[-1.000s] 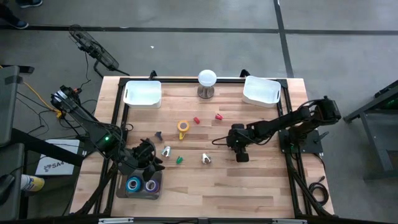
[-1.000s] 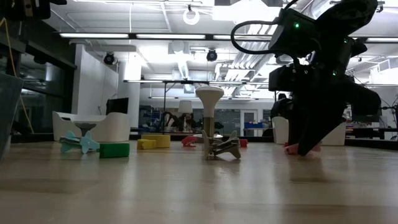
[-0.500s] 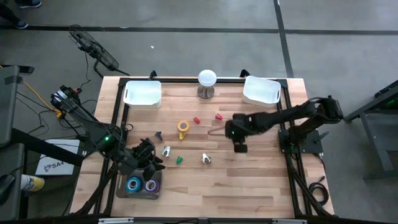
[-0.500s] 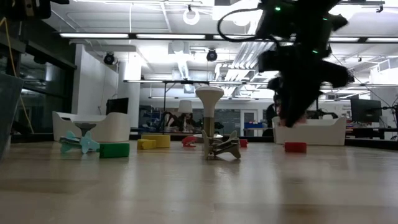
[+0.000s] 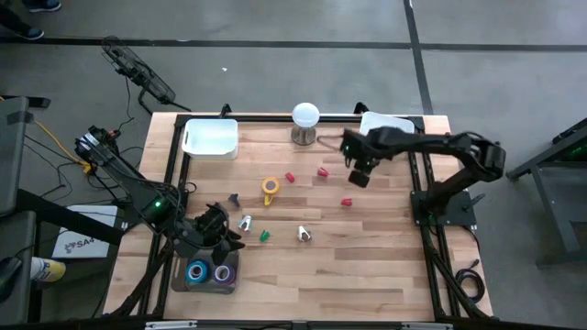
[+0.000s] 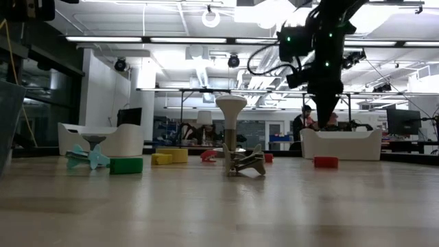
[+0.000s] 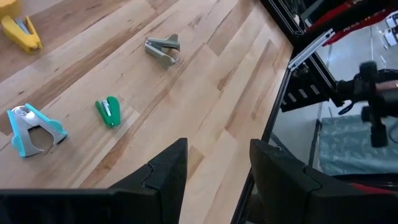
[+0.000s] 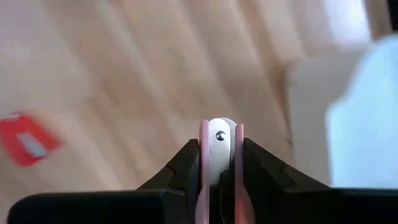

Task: Pick and place Stapler, Stapler remover, tape
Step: Put the pink staple remover into the right white bin

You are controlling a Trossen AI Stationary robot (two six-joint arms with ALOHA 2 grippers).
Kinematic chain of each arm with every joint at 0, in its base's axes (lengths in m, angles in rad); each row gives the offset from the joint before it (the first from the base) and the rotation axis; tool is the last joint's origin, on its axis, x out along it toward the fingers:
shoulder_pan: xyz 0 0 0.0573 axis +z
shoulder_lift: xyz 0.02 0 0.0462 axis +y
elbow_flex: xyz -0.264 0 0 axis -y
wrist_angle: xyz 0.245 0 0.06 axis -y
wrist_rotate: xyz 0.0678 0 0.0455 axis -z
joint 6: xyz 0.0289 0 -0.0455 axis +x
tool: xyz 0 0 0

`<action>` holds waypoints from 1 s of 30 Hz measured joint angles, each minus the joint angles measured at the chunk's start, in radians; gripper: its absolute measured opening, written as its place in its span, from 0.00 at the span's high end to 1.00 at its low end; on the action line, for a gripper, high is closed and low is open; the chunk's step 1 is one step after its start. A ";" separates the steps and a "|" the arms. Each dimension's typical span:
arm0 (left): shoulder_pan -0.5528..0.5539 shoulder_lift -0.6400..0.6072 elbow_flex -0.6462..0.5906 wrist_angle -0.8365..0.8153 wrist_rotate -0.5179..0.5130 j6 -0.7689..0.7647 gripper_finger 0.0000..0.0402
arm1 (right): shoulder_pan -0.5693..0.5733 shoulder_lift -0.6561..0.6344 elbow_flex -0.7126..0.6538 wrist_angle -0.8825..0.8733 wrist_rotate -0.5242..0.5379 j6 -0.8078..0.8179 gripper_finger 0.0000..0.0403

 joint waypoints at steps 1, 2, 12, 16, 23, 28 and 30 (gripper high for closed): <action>0.000 0.000 0.000 0.003 0.000 0.000 0.58 | -0.029 0.000 0.000 -0.001 0.001 -0.005 0.79; 0.000 0.000 0.000 0.006 -0.003 0.000 0.58 | -0.055 0.000 0.000 -0.001 0.004 -0.013 0.79; 0.000 0.000 0.000 0.011 -0.066 -0.002 0.58 | -0.277 -0.027 0.000 0.055 -0.002 -0.184 0.79; 0.000 0.000 0.000 0.011 -0.095 -0.002 0.58 | -0.343 -0.027 0.000 0.094 -0.008 -0.282 0.79; 0.000 0.000 0.000 0.011 -0.130 -0.003 0.58 | -0.418 -0.003 0.000 0.177 0.018 -0.320 0.79; 0.000 0.000 0.000 0.011 -0.146 -0.026 0.58 | -0.456 0.051 0.000 0.211 0.027 -0.110 0.74; 0.000 0.000 0.000 0.011 -0.147 -0.026 0.58 | -0.474 0.070 0.000 0.218 0.022 -0.061 0.74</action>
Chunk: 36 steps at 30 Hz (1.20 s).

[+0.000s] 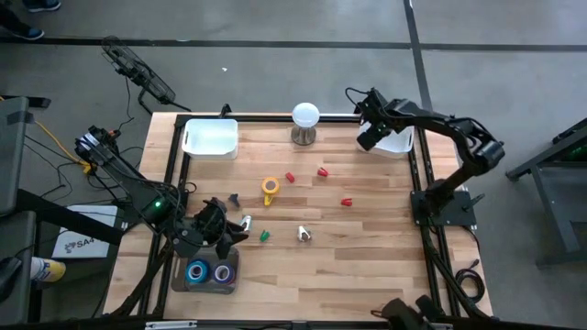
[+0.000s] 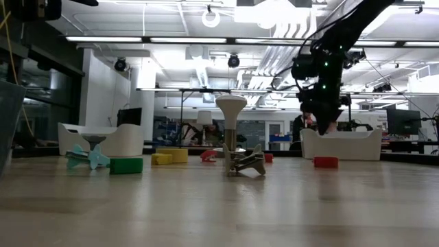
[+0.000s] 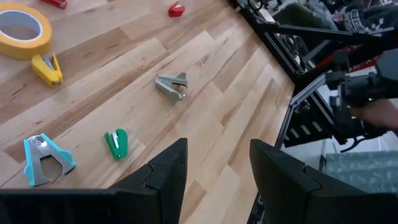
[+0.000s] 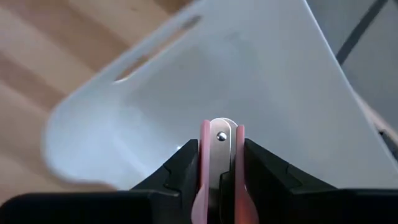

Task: Pick and place Stapler, Stapler remover, tape
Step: Put the pink staple remover into the right white bin, then put the bottom right red stapler into the left white bin

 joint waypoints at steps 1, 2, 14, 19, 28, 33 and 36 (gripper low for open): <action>0.000 0.000 0.000 0.000 -0.003 0.000 0.58 | -0.008 0.007 0.000 0.002 -0.010 0.019 0.74; 0.000 0.000 0.000 0.000 -0.005 0.000 0.58 | -0.015 0.012 0.000 0.006 -0.022 0.038 0.74; 0.000 0.000 0.000 0.000 -0.008 -0.017 0.58 | -0.035 0.032 -0.054 0.092 -0.066 0.191 0.72; 0.000 0.000 0.000 0.000 -0.010 -0.022 0.58 | -0.035 0.032 -0.054 0.086 -0.020 0.187 0.68; 0.000 0.000 0.000 0.001 -0.009 -0.044 0.58 | -0.035 0.028 -0.054 0.089 -0.064 0.175 0.53; 0.000 0.000 0.000 0.000 -0.009 -0.045 0.58 | -0.035 -0.030 -0.054 0.095 -0.065 0.132 0.48; 0.000 0.000 0.000 0.000 -0.009 -0.045 0.58 | -0.034 -0.086 -0.054 0.091 -0.073 0.130 0.47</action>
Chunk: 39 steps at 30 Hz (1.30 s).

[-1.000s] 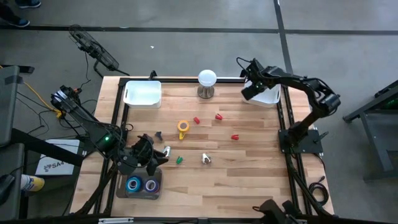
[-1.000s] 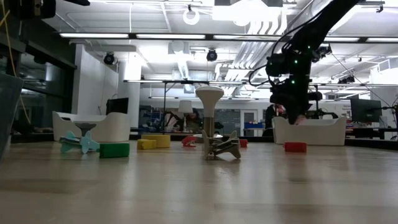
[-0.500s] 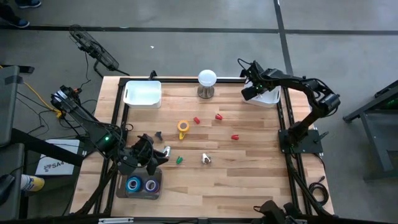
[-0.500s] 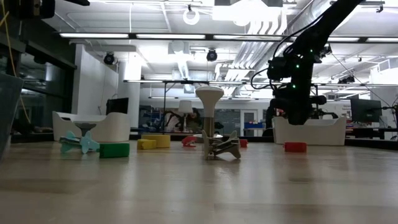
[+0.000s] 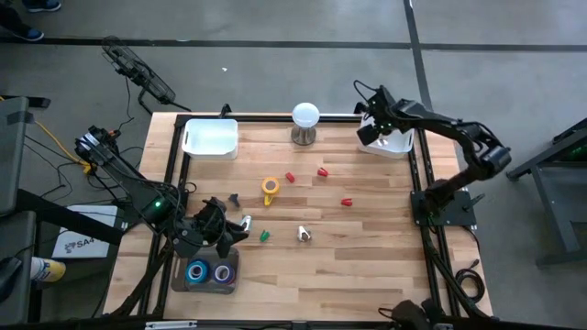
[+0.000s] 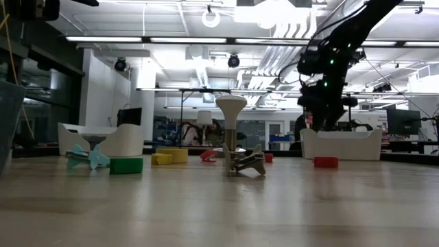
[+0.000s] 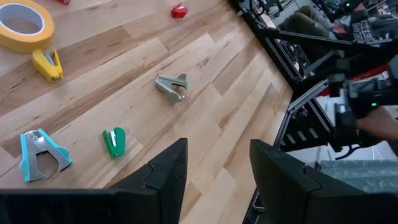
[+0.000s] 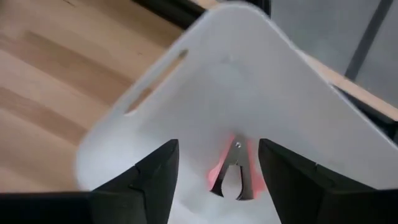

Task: Pick and place Stapler, Stapler remover, tape
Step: Put the bottom right red stapler into the left white bin

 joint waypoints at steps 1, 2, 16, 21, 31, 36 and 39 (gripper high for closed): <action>0.000 0.000 0.000 0.000 0.000 0.000 0.58 | 0.001 -0.022 0.000 -0.004 -0.016 -0.001 0.47; 0.000 0.000 0.000 0.000 0.000 -0.003 0.58 | 0.002 -0.043 0.000 -0.007 -0.043 -0.007 0.48; 0.000 0.000 0.000 -0.001 0.004 0.000 0.58 | 0.250 -0.212 0.000 -0.083 -0.394 -0.326 0.47; 0.000 0.000 0.000 -0.002 0.006 0.004 0.58 | 0.393 -0.212 -0.049 -0.082 -0.403 -0.415 0.47; 0.000 0.000 0.000 -0.005 0.011 0.027 0.58 | 0.613 -0.212 -0.295 0.064 -0.373 -0.356 0.48; 0.000 0.000 0.000 -0.005 0.013 0.027 0.58 | 0.702 -0.212 -0.376 0.190 -0.283 -0.307 0.48; 0.000 0.000 0.000 -0.007 0.013 0.027 0.58 | 0.750 -0.212 -0.408 0.258 -0.271 -0.307 0.48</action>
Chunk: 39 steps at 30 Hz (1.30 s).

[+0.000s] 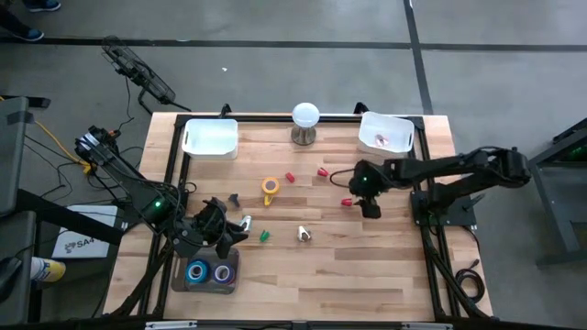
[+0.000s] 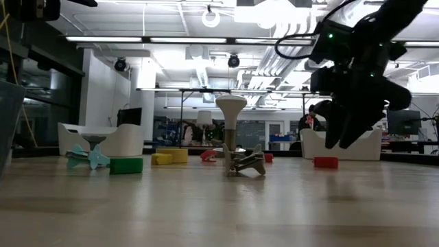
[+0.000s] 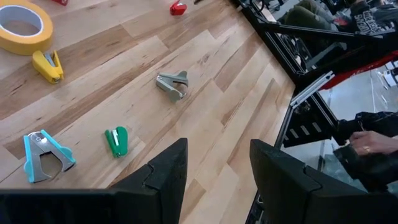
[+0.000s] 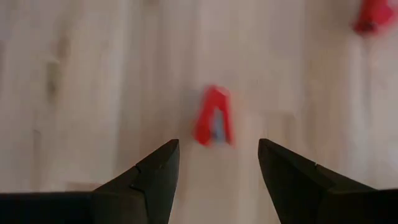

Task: Pick and place Stapler, Stapler remover, tape
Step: Put the bottom right red stapler into the left white bin

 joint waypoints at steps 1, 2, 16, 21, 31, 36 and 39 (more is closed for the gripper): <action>0.000 0.000 0.000 -0.003 0.000 0.000 0.58 | 0.013 0.000 -0.011 0.028 -0.007 -0.002 0.48; 0.000 0.000 0.000 -0.003 0.000 0.000 0.58 | 0.026 0.000 -0.020 0.050 -0.010 -0.002 0.48; 0.000 0.000 0.000 -0.002 0.025 0.018 0.58 | 0.057 0.010 -0.042 0.101 0.070 0.052 0.28; 0.000 0.000 0.000 -0.002 0.026 0.019 0.58 | 0.057 0.070 -0.042 0.122 0.058 0.053 0.28; 0.000 0.000 0.000 -0.002 0.027 0.019 0.58 | 0.056 0.113 -0.042 0.171 0.071 0.053 0.28; 0.000 0.000 0.000 -0.002 0.027 0.019 0.58 | 0.056 0.113 -0.042 0.153 0.071 0.056 0.30; 0.000 0.000 0.000 -0.002 0.026 0.019 0.58 | 0.056 0.113 -0.042 0.154 0.071 0.055 0.36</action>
